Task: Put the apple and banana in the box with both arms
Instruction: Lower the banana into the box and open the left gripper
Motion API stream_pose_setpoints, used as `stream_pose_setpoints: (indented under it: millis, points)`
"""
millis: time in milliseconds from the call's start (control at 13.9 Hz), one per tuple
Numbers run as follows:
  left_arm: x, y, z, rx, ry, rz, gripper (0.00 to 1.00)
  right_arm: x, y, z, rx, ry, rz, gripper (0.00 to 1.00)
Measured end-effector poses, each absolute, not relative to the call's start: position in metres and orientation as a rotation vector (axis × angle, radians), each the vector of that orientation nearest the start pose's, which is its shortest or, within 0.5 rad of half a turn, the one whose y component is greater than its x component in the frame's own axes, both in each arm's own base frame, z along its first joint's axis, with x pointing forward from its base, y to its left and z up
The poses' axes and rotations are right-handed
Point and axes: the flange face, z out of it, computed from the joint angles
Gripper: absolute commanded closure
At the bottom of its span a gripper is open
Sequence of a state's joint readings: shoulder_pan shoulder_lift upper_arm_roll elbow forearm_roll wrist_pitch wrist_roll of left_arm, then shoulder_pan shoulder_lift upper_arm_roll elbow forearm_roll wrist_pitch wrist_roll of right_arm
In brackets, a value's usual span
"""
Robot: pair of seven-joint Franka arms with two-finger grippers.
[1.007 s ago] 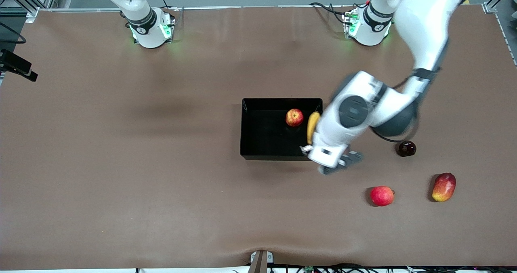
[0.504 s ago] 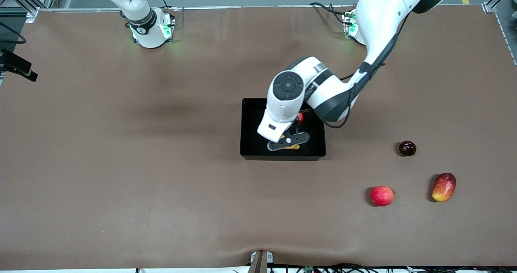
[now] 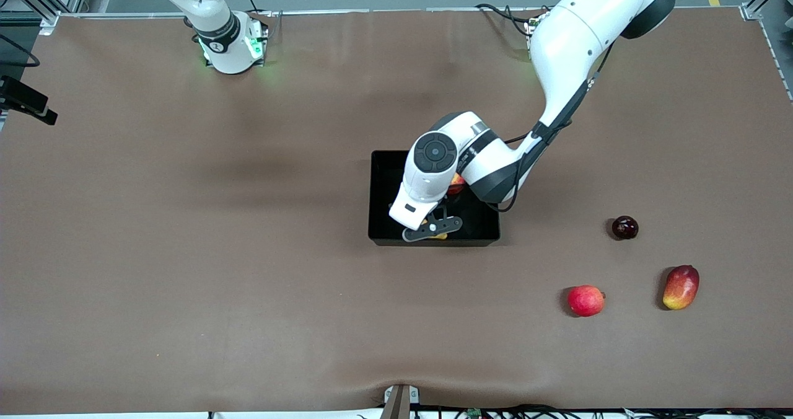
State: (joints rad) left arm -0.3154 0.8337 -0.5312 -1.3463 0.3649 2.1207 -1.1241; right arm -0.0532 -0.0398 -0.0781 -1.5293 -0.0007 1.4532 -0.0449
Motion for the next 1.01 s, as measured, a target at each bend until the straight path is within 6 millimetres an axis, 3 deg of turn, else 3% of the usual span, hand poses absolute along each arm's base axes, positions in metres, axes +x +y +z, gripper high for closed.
stream_pose_setpoints:
  millis: [288,1007]
  points:
    - [0.561,-0.484,0.266,-3.189,-0.381,0.039,1.0,0.525,-0.071,0.655,-3.133,0.136,0.057,0.0]
    - [0.554,-0.497,0.218,-3.196,-0.393,-0.017,0.98,0.525,-0.071,0.655,-3.132,0.138,0.057,0.0]
